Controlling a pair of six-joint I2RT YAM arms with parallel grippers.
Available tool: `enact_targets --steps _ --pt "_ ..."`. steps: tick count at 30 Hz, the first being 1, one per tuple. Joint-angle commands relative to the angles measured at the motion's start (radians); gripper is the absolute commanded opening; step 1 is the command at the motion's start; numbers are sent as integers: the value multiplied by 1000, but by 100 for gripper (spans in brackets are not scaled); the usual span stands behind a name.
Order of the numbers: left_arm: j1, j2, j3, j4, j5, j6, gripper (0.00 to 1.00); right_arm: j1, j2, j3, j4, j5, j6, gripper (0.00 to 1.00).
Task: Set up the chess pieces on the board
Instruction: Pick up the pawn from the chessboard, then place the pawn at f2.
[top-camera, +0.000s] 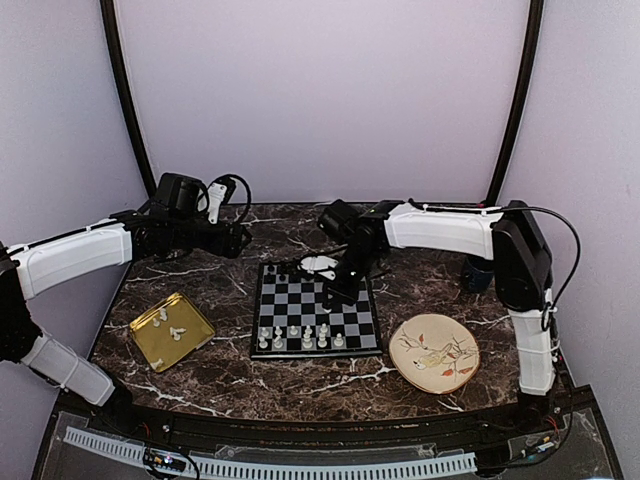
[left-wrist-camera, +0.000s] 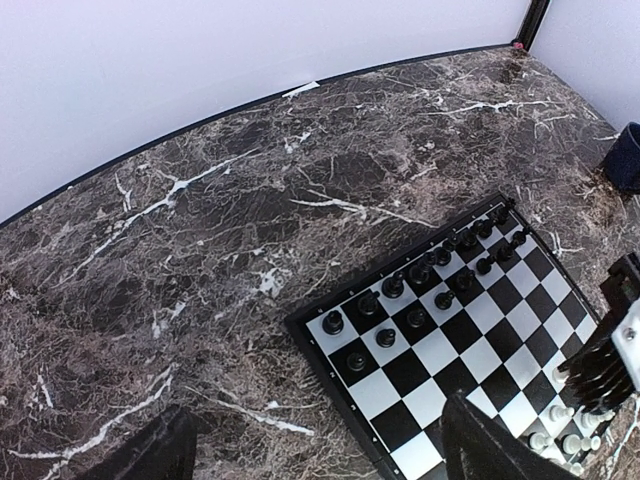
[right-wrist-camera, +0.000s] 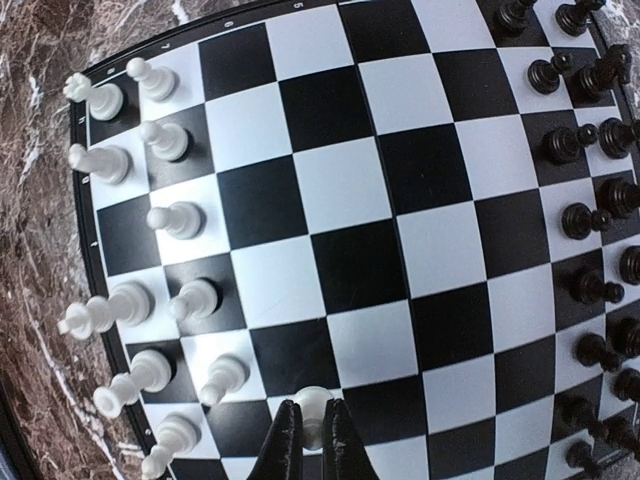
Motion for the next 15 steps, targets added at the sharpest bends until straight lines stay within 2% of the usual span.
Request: enact_targets --steps 1,7,15 --pt "2 -22 11 -4 10 14 87 5 -108 -87 22 18 -16 0" --pt "3 -12 16 -12 7 17 87 6 -152 -174 39 1 -34 0" --pt "2 -6 20 -20 6 21 88 10 -117 -174 25 -38 -43 0"
